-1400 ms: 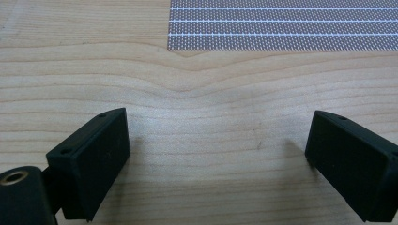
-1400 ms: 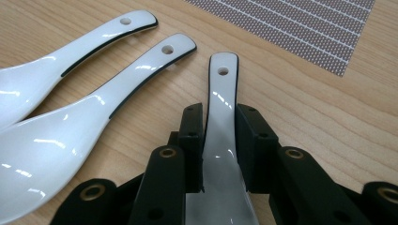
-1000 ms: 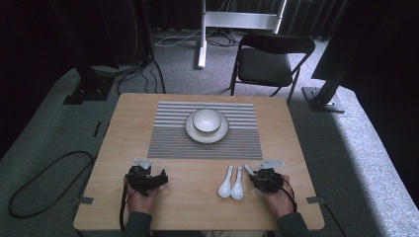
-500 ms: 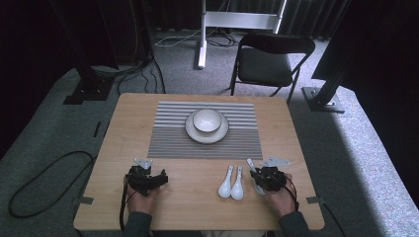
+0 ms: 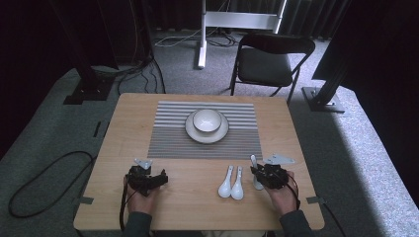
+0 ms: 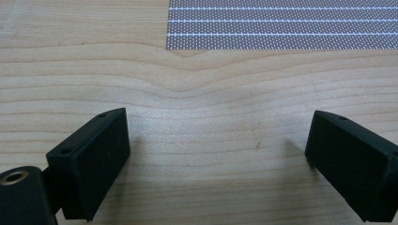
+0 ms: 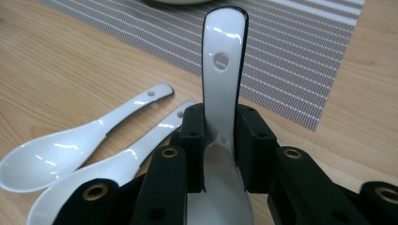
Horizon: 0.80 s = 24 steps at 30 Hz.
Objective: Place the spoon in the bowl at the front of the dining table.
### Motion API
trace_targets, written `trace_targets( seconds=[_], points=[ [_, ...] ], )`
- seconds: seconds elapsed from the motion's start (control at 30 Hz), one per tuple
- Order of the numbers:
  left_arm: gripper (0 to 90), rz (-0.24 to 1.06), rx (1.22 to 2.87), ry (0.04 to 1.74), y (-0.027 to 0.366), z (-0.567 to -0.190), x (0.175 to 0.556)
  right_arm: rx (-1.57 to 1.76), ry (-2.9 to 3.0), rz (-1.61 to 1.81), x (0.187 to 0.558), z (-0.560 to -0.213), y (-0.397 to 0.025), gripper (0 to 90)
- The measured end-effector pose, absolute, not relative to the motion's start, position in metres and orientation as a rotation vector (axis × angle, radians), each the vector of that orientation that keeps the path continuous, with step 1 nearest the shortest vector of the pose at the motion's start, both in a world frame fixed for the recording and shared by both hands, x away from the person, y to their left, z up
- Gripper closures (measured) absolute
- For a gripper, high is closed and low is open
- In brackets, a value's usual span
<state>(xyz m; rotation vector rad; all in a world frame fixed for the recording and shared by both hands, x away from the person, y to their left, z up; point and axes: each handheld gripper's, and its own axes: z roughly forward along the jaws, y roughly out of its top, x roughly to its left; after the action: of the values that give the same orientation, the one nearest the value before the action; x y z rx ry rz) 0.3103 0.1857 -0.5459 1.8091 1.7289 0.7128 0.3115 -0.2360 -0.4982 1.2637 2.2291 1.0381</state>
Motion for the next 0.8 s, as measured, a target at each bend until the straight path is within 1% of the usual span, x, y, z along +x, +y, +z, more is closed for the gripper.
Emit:
trace_targets(
  seconds=[0.47, 0.8],
  points=[
    [7.2, 0.713, 1.808, 1.727, 0.186, -0.546, 0.310, 1.216, 2.204, 1.080, 0.320, -0.481, -0.230, 74.5],
    [7.2, 0.713, 1.807, 1.727, 0.185, -0.546, 0.310, 1.201, 2.199, 1.091, 0.325, -0.476, -0.225, 74.5]
  ],
)
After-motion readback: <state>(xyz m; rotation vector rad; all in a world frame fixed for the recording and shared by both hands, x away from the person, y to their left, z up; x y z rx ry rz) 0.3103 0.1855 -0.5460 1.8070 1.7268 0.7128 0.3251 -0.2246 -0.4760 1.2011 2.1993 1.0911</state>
